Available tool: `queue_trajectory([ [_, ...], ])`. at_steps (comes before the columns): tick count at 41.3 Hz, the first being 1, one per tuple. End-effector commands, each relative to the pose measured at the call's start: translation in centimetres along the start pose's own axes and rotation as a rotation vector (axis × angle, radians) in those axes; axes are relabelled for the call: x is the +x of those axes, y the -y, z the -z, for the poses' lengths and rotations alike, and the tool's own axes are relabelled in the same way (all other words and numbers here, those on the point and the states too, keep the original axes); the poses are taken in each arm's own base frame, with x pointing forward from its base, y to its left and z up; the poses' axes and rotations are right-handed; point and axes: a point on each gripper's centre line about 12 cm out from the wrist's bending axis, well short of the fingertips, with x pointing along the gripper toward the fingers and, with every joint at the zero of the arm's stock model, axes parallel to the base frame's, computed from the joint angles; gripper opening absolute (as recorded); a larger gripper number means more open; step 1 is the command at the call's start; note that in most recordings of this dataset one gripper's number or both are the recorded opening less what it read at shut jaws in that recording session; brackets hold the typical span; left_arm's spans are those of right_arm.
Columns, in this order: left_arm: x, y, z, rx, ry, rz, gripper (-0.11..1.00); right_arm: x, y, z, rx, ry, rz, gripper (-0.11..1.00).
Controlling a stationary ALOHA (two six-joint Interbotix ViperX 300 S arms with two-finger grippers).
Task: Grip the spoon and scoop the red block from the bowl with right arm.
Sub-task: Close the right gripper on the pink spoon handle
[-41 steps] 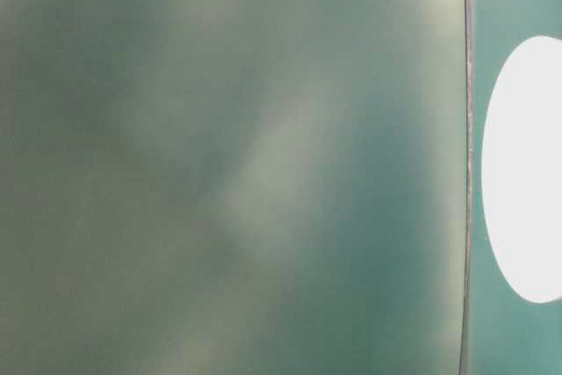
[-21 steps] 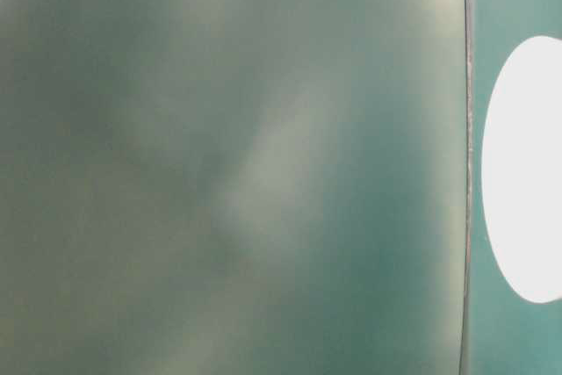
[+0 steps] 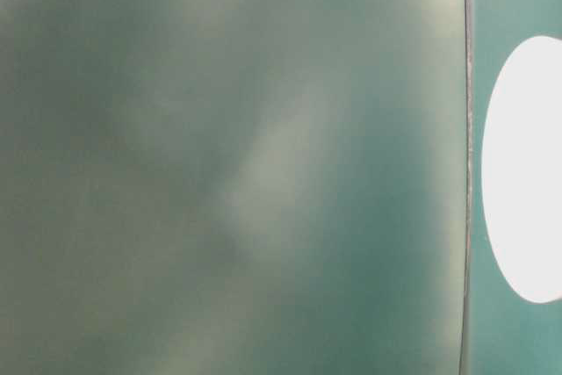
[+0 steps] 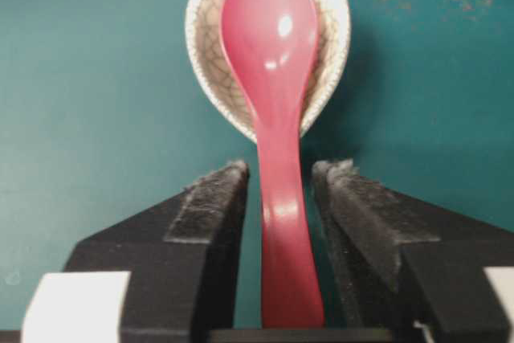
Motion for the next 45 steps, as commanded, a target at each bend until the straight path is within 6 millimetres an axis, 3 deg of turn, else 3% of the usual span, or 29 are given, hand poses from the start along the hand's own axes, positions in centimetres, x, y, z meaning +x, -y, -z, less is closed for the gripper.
queue_trajectory([
  [1,0.11,0.06,-1.08,0.002,0.024,0.002,0.0,0.09,-0.34,-0.46,0.0,0.021,-0.011,0.43],
  [9,0.08,0.09,-1.1,0.001,0.026,0.004,0.0,0.03,-0.27,-0.52,-0.001,0.031,-0.009,0.34],
  [45,0.08,0.1,-1.12,0.002,0.028,0.004,0.0,-0.09,-0.54,-1.38,0.016,0.067,-0.022,0.24],
])
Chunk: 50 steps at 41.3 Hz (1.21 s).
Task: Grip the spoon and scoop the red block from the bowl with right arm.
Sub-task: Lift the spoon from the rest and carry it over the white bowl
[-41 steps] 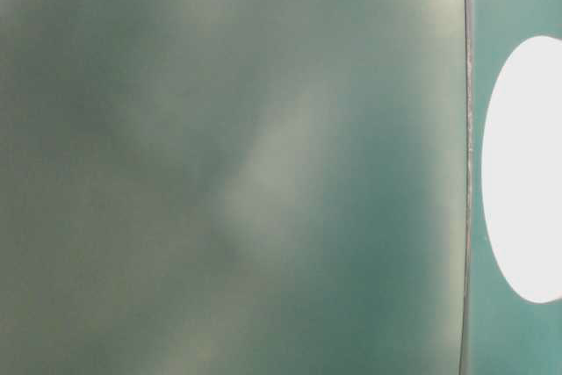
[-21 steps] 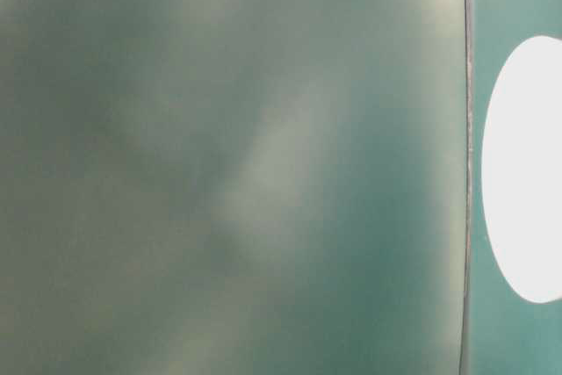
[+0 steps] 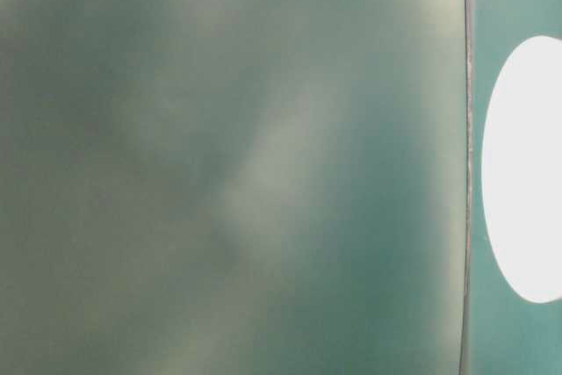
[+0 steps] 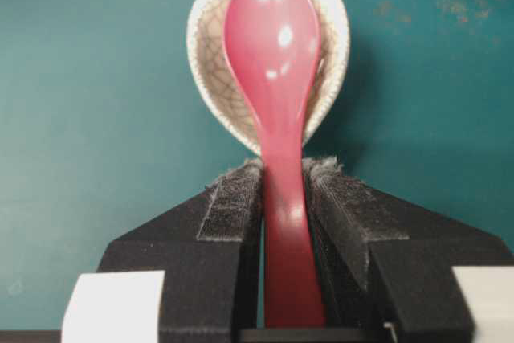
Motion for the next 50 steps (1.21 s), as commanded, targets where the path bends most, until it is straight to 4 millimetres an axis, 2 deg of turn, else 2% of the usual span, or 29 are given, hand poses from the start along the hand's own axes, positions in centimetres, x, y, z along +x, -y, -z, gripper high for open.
queue_trajectory([
  [1,0.1,0.1,-1.1,0.004,0.026,0.004,0.0,-0.1,-0.5,-1.1,0.019,0.047,-0.022,0.24],
  [21,0.1,0.1,-1.1,0.002,0.024,0.004,0.0,-2.1,-0.8,-5.6,0.146,0.164,-0.091,0.24],
  [36,0.1,0.1,-1.1,0.004,0.024,0.004,0.0,-2.2,2.5,-10.9,0.241,0.092,-0.02,0.24],
  [43,0.1,0.1,-1.2,0.002,0.026,0.002,0.0,-2.5,4.1,-13.9,0.212,0.026,-0.006,0.24],
  [50,0.1,0.1,-1.1,0.002,0.024,0.004,0.0,-2.5,5.1,-16.0,0.168,-0.011,-0.004,0.24],
])
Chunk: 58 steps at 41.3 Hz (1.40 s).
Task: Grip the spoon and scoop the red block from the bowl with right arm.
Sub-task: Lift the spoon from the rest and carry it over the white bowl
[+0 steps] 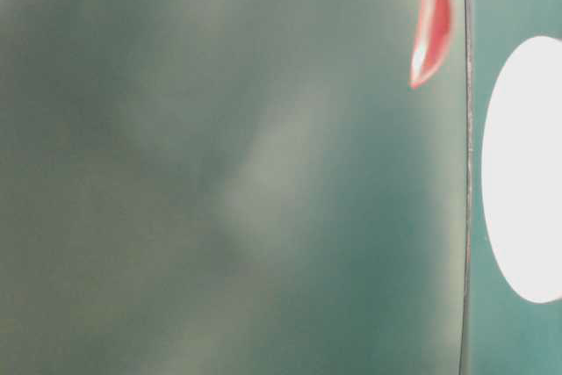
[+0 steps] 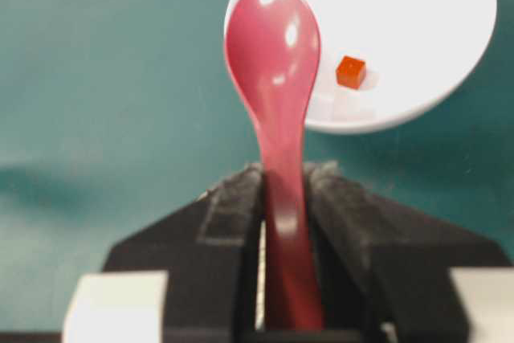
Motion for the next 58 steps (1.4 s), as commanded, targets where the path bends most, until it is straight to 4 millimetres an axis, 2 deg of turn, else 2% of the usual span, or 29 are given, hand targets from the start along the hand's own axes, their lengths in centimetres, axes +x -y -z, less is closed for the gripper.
queue_trajectory([
  [1,0.1,0.1,-1.1,0.003,0.026,0.002,0.0,-0.1,0.0,-2.4,-0.018,0.009,-0.006,0.24],
  [15,0.1,0.1,-1.0,0.003,0.008,0.002,0.0,-0.2,0.9,-6.6,0.019,-0.008,0.007,0.24],
  [24,0.1,0.1,-0.9,0.003,0.005,0.001,0.0,0.2,1.4,-8.9,0.066,-0.113,-0.016,0.24],
  [29,0.1,0.1,-1.0,0.003,0.008,0.002,0.0,1.1,1.5,-9.9,0.101,-0.198,-0.034,0.24],
  [45,0.1,0.1,-1.0,0.003,0.006,0.002,0.0,5.5,2.2,-10.7,0.211,-0.461,-0.016,0.24],
  [58,0.1,0.1,-0.9,0.003,0.003,0.001,0.0,6.2,3.1,-9.8,0.218,-0.65,0.085,0.24],
])
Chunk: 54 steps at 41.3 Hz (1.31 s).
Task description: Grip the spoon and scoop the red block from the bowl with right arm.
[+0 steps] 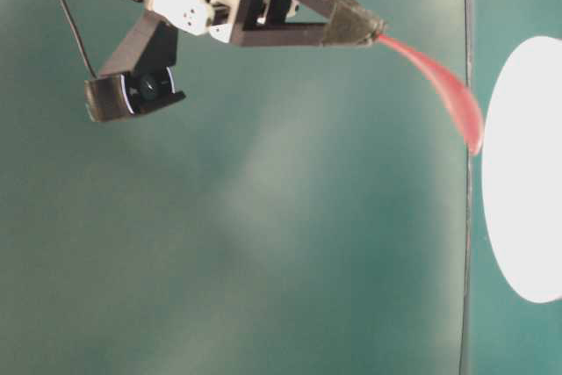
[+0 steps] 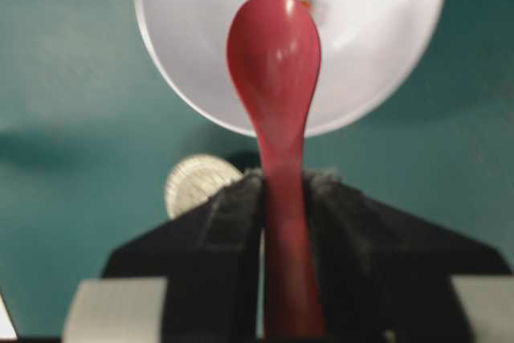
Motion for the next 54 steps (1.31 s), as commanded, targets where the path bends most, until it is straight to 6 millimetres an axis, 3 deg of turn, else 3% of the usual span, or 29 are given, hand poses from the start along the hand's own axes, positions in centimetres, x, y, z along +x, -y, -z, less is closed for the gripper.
queue_trajectory([
  [1,0.1,0.1,-1.1,0.002,0.024,0.002,0.0,-0.6,-0.3,-0.5,-0.021,0.0,0.018,0.24],
  [12,0.1,0.1,-1.1,0.002,0.024,0.002,0.0,1.7,-1.1,-0.1,-0.062,-0.063,0.035,0.24],
  [20,0.1,0.1,-1.1,0.003,0.024,0.002,0.0,3.0,-1.5,-0.8,-0.078,-0.075,0.042,0.24],
  [54,0.1,0.1,-0.8,0.003,0.0,0.001,0.0,4.5,-1.3,-1.8,-0.114,-0.145,0.085,0.24],
])
